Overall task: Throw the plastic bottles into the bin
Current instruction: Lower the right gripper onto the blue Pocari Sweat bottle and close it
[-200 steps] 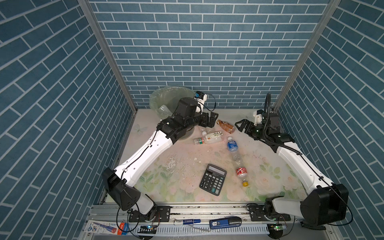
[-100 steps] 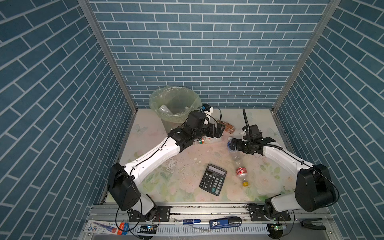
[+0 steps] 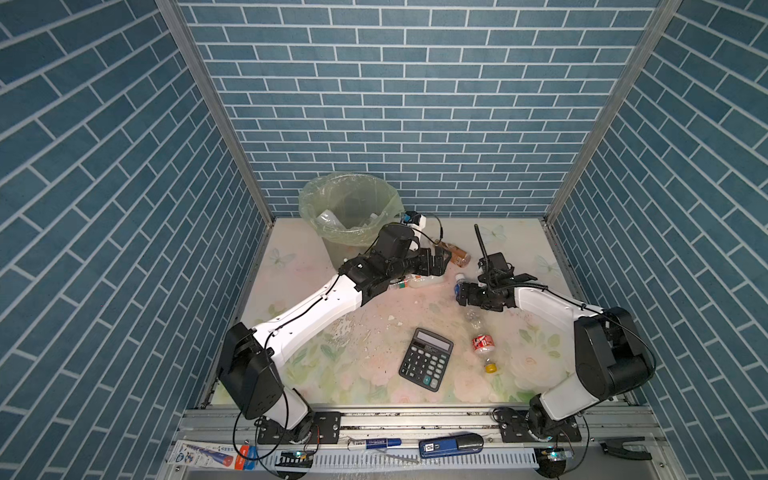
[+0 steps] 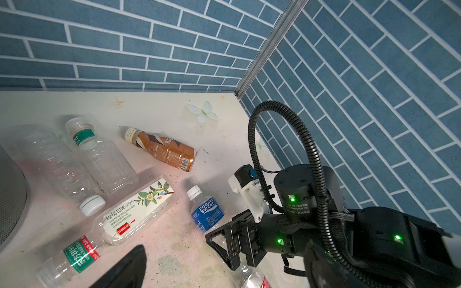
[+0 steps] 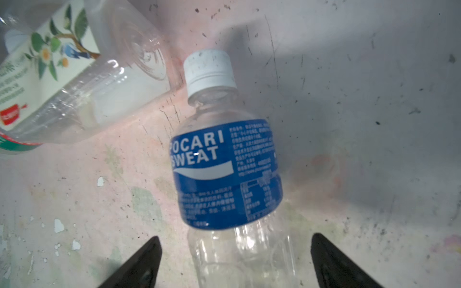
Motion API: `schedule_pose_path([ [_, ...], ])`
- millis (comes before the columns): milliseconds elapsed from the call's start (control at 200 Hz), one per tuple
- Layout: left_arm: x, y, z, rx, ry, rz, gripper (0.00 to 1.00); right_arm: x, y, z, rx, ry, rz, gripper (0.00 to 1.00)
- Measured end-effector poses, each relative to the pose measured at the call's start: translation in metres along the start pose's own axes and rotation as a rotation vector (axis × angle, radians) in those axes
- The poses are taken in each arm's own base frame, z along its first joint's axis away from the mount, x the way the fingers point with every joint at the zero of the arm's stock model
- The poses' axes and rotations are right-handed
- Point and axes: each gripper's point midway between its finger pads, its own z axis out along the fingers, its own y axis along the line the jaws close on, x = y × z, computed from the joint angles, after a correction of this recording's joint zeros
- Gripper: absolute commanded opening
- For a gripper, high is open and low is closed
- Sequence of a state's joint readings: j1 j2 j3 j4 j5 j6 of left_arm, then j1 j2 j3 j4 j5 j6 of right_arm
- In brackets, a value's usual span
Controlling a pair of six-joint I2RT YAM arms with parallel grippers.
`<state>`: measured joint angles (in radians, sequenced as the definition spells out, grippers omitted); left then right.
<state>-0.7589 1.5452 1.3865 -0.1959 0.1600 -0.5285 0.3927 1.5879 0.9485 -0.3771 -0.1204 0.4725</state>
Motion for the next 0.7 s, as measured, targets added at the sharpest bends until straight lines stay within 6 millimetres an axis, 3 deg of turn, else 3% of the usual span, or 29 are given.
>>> schedule_pose_path([
  [160, 0.003, 0.001, 0.002, -0.002, 0.008, -0.006, 0.99, 0.004, -0.004, 0.008, 0.016, 0.022, -0.006, 0.85],
  [420, 0.004, 0.001, 0.004, -0.001, 0.013, -0.008, 0.99, 0.005, -0.009, 0.014, 0.042, 0.031, -0.022, 0.66],
  [700, 0.014, 0.005, 0.014, -0.003, 0.048, -0.011, 0.99, -0.004, -0.006, 0.008, 0.039, 0.011, -0.025, 0.63],
])
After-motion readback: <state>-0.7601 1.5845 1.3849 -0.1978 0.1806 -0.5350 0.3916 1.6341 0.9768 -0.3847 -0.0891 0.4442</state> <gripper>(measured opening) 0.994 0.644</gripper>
